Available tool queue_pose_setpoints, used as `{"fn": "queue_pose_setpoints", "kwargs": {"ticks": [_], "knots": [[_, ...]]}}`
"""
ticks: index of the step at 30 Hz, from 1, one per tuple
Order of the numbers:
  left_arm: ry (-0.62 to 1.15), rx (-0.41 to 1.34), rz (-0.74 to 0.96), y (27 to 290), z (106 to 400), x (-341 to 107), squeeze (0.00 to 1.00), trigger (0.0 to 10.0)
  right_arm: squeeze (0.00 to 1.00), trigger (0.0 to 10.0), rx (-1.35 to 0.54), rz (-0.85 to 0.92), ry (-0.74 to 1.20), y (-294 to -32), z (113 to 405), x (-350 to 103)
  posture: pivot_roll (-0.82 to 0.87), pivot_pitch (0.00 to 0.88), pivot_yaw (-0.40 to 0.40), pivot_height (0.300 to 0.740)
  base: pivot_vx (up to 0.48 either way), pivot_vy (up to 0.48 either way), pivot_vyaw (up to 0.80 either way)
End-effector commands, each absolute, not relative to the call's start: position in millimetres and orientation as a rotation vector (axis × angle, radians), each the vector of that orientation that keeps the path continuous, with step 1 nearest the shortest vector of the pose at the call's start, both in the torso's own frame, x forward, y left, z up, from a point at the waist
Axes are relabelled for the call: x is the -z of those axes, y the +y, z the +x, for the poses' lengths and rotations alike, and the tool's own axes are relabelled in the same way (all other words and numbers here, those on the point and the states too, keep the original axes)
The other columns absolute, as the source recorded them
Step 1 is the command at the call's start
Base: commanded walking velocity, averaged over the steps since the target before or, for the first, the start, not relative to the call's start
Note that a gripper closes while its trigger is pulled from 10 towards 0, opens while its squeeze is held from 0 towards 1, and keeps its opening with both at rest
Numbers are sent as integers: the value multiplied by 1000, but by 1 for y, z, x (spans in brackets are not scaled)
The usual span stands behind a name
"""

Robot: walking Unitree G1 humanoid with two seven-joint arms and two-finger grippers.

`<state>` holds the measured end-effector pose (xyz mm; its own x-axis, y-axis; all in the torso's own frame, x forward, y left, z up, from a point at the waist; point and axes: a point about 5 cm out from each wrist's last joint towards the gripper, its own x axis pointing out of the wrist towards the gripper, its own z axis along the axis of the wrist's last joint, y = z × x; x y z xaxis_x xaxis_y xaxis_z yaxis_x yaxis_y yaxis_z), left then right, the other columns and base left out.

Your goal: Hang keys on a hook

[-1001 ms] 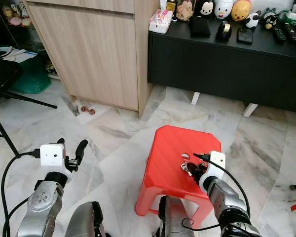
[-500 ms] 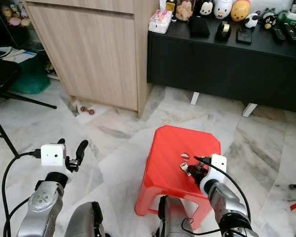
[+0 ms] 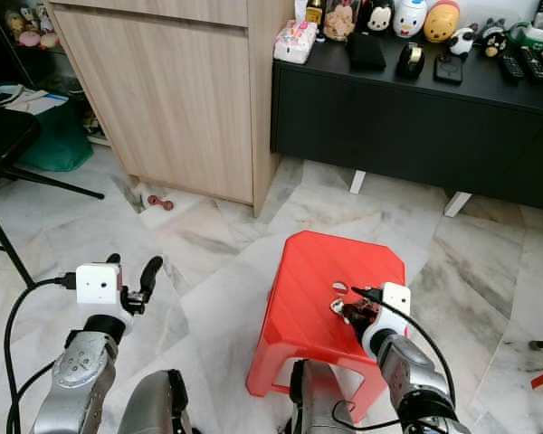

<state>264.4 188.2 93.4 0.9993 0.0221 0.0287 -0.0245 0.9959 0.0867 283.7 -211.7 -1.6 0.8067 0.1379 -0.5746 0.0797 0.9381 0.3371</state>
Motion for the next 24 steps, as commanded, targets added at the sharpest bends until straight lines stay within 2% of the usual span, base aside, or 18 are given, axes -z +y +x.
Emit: {"fn": "queue_pose_setpoints", "kwargs": {"ticks": [1,16,20,23,24], "knots": [[-27,-14,97,186,265,-92,0,10000,0,0,-24,351,655,-213,281,4,-91,120,-71,596,0,0,0],[-24,-13,105,186,264,-91,0,10000,0,0,-25,348,652,-211,281,4,-89,121,-73,596,0,0,0],[-25,-13,105,186,264,-91,0,10000,0,0,3,322,605,-214,286,-1,-90,121,-73,596,0,0,0],[-25,-14,107,187,264,-91,0,10000,0,0,79,279,447,-224,300,-23,-90,121,-72,596,0,0,0],[-25,-14,107,187,264,-91,0,10000,0,0,79,279,447,-224,300,-23,-90,121,-72,596,0,0,0]]}}
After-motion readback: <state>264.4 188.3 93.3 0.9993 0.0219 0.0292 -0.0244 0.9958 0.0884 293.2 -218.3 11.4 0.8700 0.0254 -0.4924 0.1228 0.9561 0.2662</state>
